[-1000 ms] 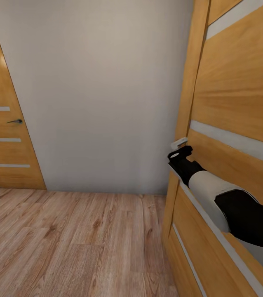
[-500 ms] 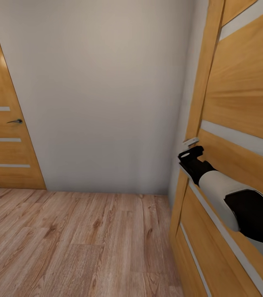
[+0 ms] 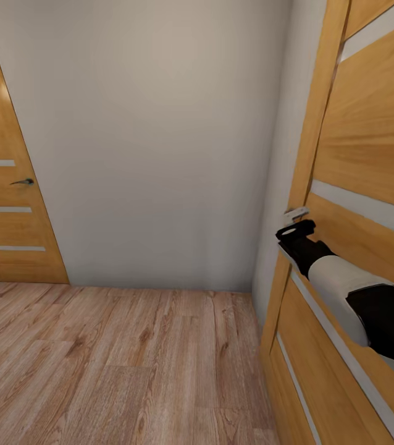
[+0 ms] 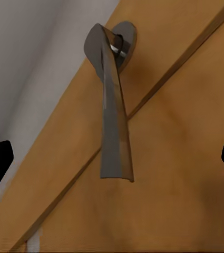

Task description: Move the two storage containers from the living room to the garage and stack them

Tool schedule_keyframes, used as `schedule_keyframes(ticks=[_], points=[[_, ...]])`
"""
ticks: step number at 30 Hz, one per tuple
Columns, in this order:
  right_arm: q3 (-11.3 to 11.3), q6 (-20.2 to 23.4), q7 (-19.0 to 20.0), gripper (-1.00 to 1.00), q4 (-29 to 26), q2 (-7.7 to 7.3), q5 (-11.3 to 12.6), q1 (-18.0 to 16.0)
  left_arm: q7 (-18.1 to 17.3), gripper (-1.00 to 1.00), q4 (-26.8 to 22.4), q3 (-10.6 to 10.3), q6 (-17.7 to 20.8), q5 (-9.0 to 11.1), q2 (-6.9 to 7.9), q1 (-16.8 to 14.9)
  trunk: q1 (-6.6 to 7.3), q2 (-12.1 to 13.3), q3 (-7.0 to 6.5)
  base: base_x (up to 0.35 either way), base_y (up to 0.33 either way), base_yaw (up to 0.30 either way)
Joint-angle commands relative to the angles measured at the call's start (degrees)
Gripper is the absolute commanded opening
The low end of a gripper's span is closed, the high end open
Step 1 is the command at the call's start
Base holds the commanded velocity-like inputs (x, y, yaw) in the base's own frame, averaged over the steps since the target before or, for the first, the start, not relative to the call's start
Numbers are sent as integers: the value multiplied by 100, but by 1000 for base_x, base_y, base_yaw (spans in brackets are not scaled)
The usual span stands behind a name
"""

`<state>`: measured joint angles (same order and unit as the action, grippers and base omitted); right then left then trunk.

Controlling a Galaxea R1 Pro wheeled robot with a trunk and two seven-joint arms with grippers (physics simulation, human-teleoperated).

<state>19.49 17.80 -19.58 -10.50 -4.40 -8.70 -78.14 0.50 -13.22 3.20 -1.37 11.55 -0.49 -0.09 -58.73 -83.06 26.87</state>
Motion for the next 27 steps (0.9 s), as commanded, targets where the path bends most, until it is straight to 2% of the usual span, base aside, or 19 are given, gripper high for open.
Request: schedule_keyframes(ticks=[1,4,13,21,22,24,25,27], points=[[-102,66,12,100,30,-140,9,0,3,100,-5,31,-9,14,-4,1,0,-2,6,0,0,0],[-103,66,40,100,30,-224,83,0,5,100,-6,31,-10,14,-4,1,0,-2,6,0,0,0],[-104,59,50,100,30,-268,106,0,3,100,-5,31,-9,14,-4,1,0,-2,6,0,0,0],[-89,81,50,100,-36,-163,112,0,3,100,-7,31,-10,14,-4,1,0,-2,6,0,0,0],[-86,118,50,100,-42,-49,113,0,3,100,-6,31,-8,14,-4,1,0,-2,6,0,0,0],[-83,171,50,100,-45,81,108,0,3,100,-6,31,-8,14,-4,1,0,-2,6,0,0,0],[-79,225,50,100,-46,223,106,0,3,100,-6,31,-10,14,-4,1,0,-2,6,0,0,0],[-77,280,50,100,-45,413,109,0,3,100,-8,31,-11,14,-4,1,0,-2,6,0,0,0]])
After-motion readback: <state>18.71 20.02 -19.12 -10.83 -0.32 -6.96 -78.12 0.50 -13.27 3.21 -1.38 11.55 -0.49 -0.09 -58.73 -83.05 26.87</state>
